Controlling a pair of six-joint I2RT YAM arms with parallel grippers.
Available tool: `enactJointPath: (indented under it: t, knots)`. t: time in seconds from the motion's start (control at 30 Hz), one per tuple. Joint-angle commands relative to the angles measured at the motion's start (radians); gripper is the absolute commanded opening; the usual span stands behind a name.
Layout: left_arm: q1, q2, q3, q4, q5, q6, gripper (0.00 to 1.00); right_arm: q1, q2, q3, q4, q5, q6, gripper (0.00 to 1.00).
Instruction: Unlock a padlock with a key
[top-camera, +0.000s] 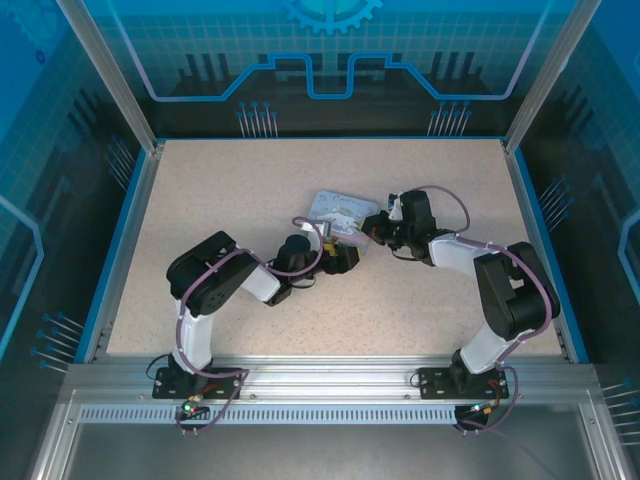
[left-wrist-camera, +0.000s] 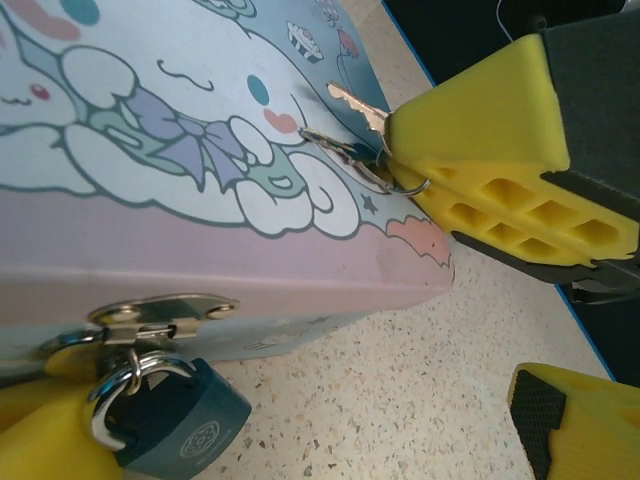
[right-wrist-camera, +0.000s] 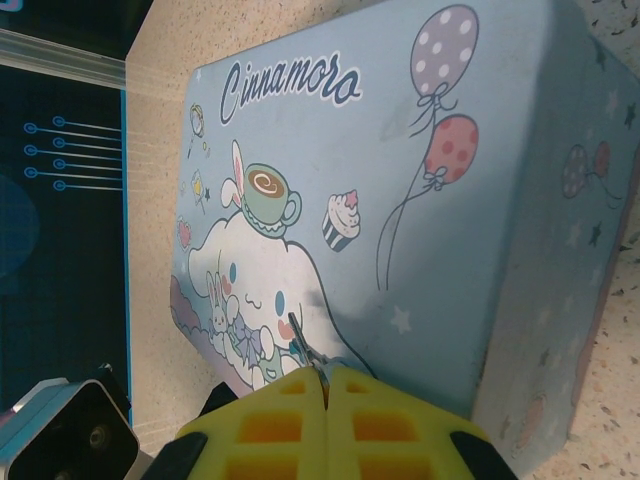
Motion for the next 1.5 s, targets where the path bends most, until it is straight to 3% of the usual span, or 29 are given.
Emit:
enactJointPath:
  t: [0.0,0.37,1.47]
  knots:
    - [0.006,0.031,-0.026,0.021,0.022,-0.041,0.94,-0.009,0.030,0.017,-0.020,0.000,-0.006,0.00]
    - [0.003,0.066,-0.050,0.068,0.018,-0.066,0.71,-0.008,0.036,0.023,-0.023,-0.003,-0.006,0.00]
    - [0.005,0.077,-0.041,-0.001,-0.082,-0.101,0.37,-0.009,0.040,0.023,-0.022,-0.006,-0.007,0.00]
